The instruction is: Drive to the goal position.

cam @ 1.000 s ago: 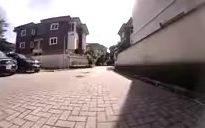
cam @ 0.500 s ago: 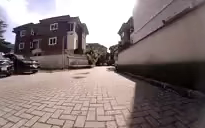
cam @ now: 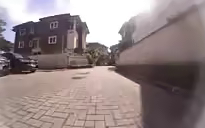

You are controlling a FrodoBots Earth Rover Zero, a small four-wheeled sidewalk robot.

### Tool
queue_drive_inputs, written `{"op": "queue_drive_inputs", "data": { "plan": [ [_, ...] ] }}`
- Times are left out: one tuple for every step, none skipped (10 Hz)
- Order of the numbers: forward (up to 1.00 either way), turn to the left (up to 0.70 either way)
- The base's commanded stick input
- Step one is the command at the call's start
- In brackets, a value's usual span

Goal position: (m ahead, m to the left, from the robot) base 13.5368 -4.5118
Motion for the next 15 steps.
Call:
{"op": "queue_drive_inputs", "data": {
  "plan": [
    [0.69,0.03],
    [0.69,0.03],
    [0.69,0.03],
    [0.69,0.03],
    [0.69,0.03],
    [0.69,0.03],
    [0.69,0.03],
    [0.69,0.03],
    [0.69,0.03],
    [0.69,0.03],
    [0.69,0.03],
    [0.69,0.03],
    [0.69,0.03],
    [0.69,0.03],
    [0.69,0.03]
  ]
}}
